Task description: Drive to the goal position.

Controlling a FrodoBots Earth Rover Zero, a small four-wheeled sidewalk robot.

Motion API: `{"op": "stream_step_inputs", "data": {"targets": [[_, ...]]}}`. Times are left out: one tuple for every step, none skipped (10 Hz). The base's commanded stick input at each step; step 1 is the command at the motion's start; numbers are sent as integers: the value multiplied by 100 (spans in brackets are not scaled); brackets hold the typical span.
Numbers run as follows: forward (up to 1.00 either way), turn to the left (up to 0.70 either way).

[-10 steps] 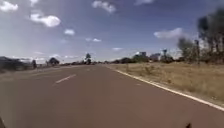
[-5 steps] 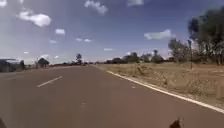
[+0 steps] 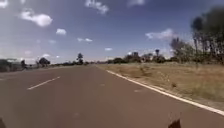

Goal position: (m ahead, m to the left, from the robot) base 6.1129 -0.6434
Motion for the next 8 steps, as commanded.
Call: {"op": "stream_step_inputs", "data": {"targets": [[85,1],[85,1],[85,1],[85,1],[85,1],[85,1],[85,1],[85,1]]}}
